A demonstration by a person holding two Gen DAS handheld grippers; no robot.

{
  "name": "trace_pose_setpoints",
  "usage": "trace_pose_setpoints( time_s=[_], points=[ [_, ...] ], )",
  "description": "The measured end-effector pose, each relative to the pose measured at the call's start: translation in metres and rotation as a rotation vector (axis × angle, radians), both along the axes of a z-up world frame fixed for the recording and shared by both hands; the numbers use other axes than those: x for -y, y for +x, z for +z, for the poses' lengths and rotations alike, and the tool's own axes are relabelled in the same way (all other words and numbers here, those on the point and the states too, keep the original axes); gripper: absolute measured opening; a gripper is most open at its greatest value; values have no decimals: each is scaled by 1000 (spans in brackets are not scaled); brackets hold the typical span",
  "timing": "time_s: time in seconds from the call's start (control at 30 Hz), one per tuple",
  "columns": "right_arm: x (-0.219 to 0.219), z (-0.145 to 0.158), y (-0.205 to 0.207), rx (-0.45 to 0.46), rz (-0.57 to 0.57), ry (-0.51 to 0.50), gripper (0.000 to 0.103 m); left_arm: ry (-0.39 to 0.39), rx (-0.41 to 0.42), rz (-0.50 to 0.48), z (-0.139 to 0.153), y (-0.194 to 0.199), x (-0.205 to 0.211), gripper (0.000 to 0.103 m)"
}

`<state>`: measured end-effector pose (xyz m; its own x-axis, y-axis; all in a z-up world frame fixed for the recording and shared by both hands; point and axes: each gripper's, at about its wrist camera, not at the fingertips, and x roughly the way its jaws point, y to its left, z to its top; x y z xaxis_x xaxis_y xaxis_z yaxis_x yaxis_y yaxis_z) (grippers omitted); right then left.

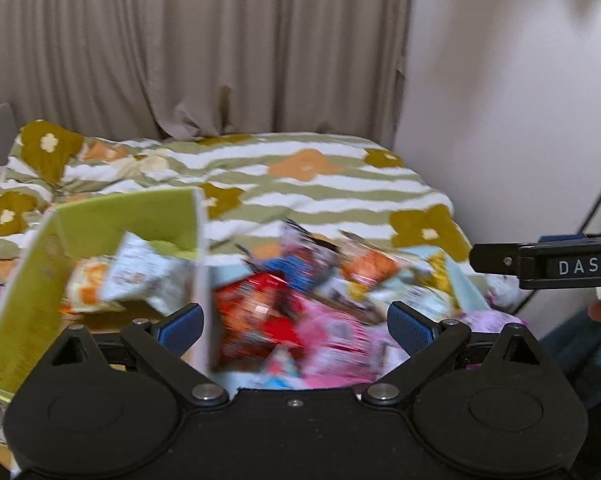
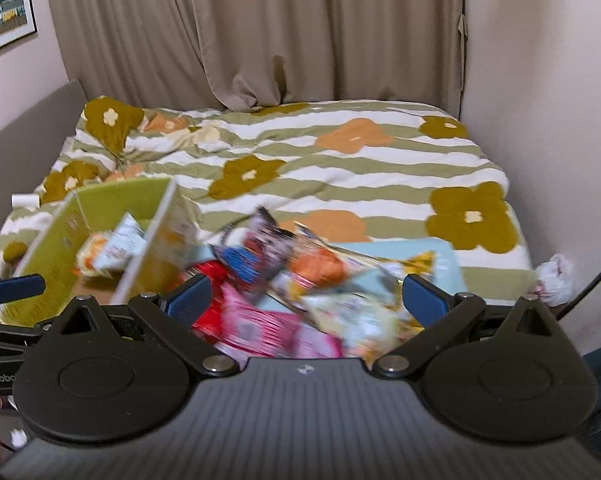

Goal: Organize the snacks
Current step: 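Move both tools back over the snack pile, then grasp a white printed bag with the left tool while the right tool grasps a purple bag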

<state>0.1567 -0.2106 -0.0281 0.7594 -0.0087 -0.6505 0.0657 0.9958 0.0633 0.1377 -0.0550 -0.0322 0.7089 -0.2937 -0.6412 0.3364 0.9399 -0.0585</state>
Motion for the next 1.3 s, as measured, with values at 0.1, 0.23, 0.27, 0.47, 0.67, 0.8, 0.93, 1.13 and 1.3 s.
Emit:
trace_pose_setpoints(
  time_s=[0.1, 0.23, 0.27, 0.47, 0.67, 0.8, 0.93, 1.13, 1.3],
  points=[
    [27, -12, -10, -6, 20, -23, 103, 11, -19, -35, -13, -6, 30, 100],
    [59, -29, -15, -30, 44, -34, 103, 39, -56, -88, -35, -8, 65, 100],
    [66, -33, -15, -36, 50, -35, 103, 50, -67, -102, -41, -7, 72, 100],
    [92, -61, -7, -67, 80, -39, 103, 140, -128, -182, -81, 2, 104, 100],
    [106, -90, 7, -117, 105, -26, 103, 220, -184, -231, -115, 8, 122, 100],
    [109, -107, 14, -147, 116, -38, 103, 262, -220, -246, -133, 12, 129, 99],
    [112, -120, 20, -176, 130, -35, 103, 319, -232, -264, -146, 14, 137, 95],
    [112, -134, 27, -200, 149, -44, 103, 377, -214, -306, -154, 7, 148, 90],
    [111, -139, 29, -209, 159, -38, 103, 445, -157, -369, -155, -12, 160, 76]
  ],
)
